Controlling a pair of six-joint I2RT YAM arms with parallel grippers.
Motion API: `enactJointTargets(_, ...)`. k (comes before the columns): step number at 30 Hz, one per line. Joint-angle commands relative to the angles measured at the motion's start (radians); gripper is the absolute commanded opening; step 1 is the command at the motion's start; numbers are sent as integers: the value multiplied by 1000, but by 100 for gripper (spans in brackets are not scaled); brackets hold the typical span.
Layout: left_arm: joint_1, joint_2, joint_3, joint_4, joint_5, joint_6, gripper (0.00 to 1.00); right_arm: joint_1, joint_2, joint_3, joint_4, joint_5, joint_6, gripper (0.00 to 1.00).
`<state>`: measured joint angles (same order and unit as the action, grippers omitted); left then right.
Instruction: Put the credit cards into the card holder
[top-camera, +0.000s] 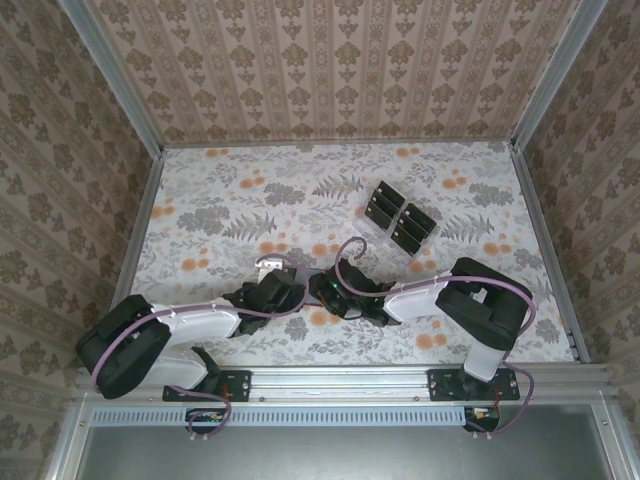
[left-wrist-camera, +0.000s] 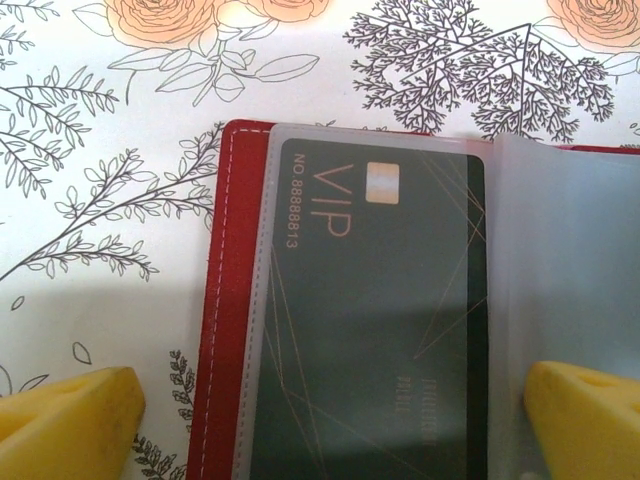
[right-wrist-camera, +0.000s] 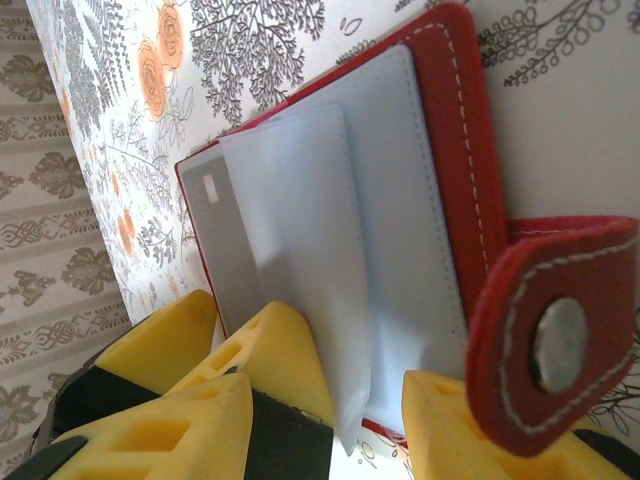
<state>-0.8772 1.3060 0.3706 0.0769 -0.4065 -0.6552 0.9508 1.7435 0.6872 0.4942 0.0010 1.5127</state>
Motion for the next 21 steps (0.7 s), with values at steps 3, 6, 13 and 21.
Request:
enactJointTargets(3, 7, -3, -38, -70, -23, -27, 100, 9, 36, -9, 66, 22, 59, 44)
enactJointTargets(6, 6, -3, -39, -68, -23, -29, 100, 10, 49, -5, 78, 16, 63, 44)
enactJointTargets(13, 7, -2, -41, -68, -23, -30, 100, 9, 78, 14, 100, -3, 67, 43)
enactJointTargets(21, 6, -6, -42, -67, -22, -33, 100, 11, 118, -27, 226, 21, 140, 42)
